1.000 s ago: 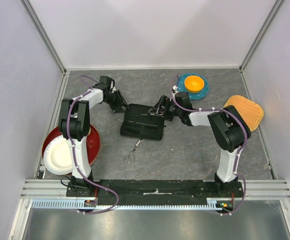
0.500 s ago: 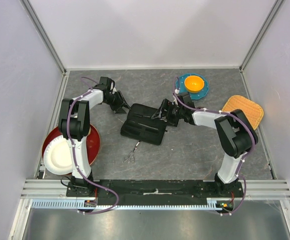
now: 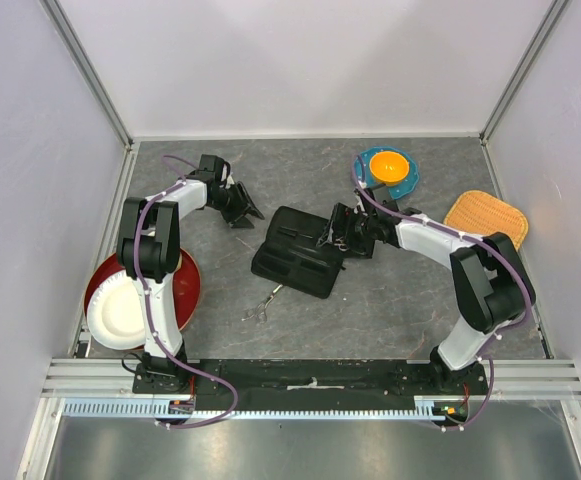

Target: Sort the hair-cutting tools

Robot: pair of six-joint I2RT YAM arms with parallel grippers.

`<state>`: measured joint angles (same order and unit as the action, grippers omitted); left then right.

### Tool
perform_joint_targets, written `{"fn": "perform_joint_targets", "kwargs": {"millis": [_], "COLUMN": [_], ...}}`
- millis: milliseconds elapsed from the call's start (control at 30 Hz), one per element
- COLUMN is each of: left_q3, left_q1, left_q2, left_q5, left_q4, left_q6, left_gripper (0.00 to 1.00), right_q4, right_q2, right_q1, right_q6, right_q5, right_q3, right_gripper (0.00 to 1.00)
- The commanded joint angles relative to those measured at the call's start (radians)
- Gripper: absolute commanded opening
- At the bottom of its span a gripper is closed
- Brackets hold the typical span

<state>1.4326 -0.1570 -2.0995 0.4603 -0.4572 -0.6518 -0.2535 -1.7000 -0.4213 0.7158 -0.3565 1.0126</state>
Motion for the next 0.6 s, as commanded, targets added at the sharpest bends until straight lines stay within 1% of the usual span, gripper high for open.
{"fn": "perform_joint_targets", "kwargs": {"millis": [0,167,300,333,433,533,567], "left_q3": [-0.032,-0.037,-0.046,-0.046,-0.054,-0.067,-0.076], "left_q1": [-0.009,-0.01,-0.013,-0.016,-0.024,-0.033,-0.033], "left_q2": [0.016,0.022,0.032,0.033,0.044,0.061,0.064], "left_q5": [0.001,0.04,0.051,0.054,0.058,0.06,0.061], "left_q4": [-0.011,0.009,0.02,0.022,0.023,0.028,0.026], "left_q6": [0.001,0.001,0.003,0.003,0.003,0.001,0.0], "left_gripper": [0.52,0.54,0.55,0.55,0.55,0.55,0.55], "right_q4": [-0.078,-0.116,-0.141,-0.148,-0.162,-0.161,-0.156], "right_q2": [0.051,0.059,0.086,0.097,0.118,0.14,0.14], "right_q1": [0.004,0.004,0.003,0.004,0.004,0.004,0.004], "right_q6": [-0.084,-0.102,-0.105,-0.107,-0.104,-0.099,-0.104], "right_q5": [0.039,0.01,0.057,0.091,0.149,0.183,0.197], "right_q3": [0.02,0.001,0.001,0.001,0.004,0.001,0.003], "right_gripper": [0.95,0.98,0.98,0.98,0.96,0.9,0.85]}}
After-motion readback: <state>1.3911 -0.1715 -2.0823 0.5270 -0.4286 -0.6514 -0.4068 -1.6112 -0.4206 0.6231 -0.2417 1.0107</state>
